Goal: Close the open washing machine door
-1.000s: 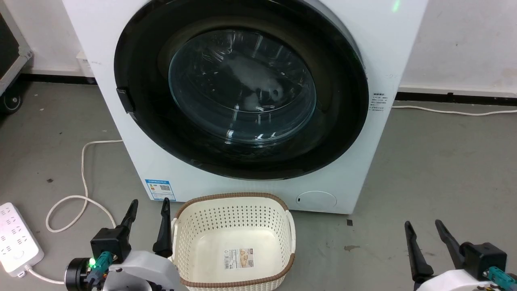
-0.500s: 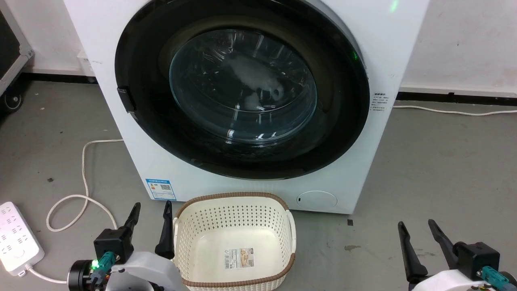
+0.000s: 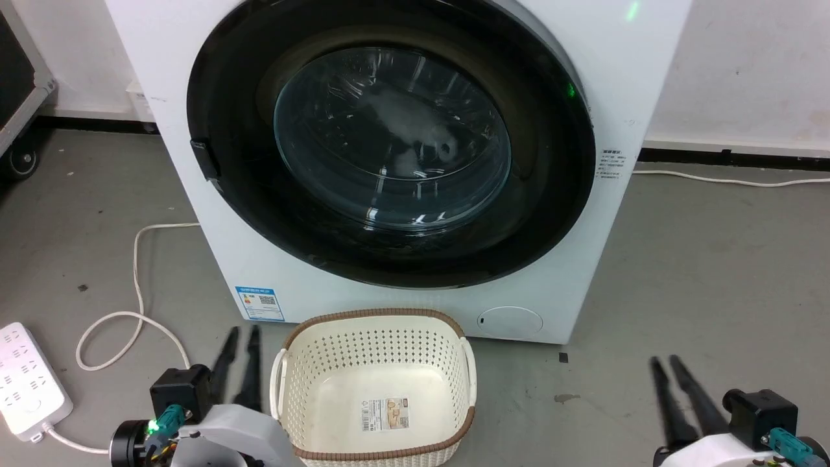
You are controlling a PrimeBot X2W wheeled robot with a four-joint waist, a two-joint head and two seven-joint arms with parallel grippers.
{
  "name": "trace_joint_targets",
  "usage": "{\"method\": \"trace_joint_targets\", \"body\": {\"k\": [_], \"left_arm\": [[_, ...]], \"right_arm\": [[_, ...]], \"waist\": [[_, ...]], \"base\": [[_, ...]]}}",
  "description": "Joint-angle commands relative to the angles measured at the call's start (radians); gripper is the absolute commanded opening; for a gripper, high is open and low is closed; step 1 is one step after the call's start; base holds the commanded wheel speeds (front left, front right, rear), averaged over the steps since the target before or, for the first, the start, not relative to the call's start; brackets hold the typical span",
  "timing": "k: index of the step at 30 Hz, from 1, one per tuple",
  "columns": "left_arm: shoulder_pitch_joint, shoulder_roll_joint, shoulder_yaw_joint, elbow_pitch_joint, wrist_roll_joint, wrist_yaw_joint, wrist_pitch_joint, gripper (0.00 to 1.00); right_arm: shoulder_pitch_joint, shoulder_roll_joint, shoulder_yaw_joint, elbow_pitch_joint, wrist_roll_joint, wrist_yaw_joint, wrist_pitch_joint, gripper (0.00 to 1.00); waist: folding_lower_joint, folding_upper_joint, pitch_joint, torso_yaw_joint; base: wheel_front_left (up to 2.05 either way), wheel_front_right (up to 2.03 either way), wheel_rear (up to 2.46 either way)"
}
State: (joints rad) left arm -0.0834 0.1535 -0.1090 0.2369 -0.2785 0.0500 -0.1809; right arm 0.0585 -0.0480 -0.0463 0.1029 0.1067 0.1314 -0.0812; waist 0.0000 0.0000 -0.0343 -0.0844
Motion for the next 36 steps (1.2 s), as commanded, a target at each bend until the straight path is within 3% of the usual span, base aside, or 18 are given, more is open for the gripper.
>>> {"method": "trace_joint_targets", "body": {"k": [1, 36], "left_arm": [[0.000, 0.000, 0.000, 0.000, 0.000, 0.000, 0.000, 0.00], [0.025, -0.031, 0.033, -0.071, 0.084, -0.015, 0.055, 0.00]], "right_arm": [[0.000, 0.000, 0.000, 0.000, 0.000, 0.000, 0.000, 0.00], [-0.018, -0.001, 0.014, -0.031, -0.032, 0.000, 0.025, 0.00]], "waist": [[0.0000, 0.0000, 0.000, 0.000], [0.0000, 0.0000, 0.010, 0.026]], "base": [[0.00, 0.00, 0.00], [0.00, 0.00, 0.00]]}}
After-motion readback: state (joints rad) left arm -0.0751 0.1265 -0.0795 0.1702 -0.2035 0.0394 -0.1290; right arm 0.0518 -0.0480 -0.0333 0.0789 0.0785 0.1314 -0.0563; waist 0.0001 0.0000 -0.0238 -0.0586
